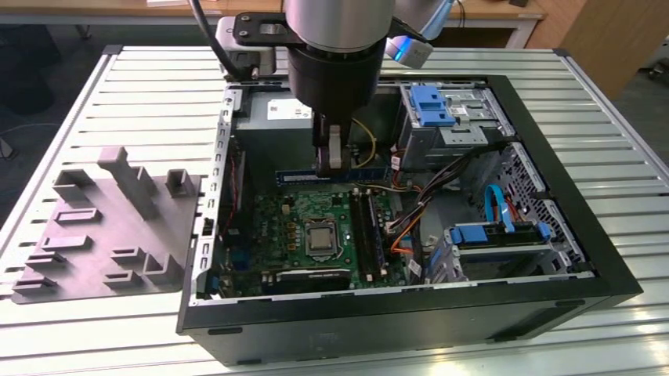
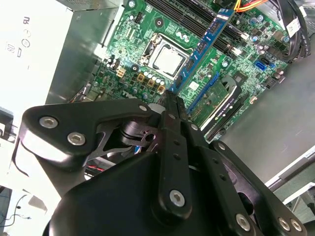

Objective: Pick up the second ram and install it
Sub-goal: 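Insert the second ram into the second slot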

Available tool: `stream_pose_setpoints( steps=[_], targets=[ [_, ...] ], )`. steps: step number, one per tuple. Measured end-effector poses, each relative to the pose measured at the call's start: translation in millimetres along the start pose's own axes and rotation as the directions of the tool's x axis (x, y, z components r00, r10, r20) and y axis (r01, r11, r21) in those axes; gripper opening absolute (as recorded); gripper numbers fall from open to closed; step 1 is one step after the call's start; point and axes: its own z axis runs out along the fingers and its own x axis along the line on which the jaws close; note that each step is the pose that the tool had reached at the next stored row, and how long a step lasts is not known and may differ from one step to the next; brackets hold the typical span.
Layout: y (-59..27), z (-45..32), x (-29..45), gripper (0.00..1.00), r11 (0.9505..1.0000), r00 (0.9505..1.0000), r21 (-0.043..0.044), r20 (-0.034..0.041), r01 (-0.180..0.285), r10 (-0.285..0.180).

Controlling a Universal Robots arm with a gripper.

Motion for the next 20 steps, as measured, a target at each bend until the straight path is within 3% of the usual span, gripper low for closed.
stream_pose_setpoints(
  steps=[6,11,16,20],
  targets=[
    [0.0,0.1,0.0,0.12,1.0,1.0,0.0002,0.0,-0.004,0.004],
    [0.0,1.1,0.1,0.12,0.9964,0.9964,0.0043,0.0023,-0.085,0.085],
    [-0.1,2.6,0.1,0.12,0.9847,0.9847,0.0087,0.0049,-0.174,0.174],
    [-0.1,3.9,0.2,0.12,0.9692,0.9693,0.012,0.0072,-0.246,0.246]
  ],
)
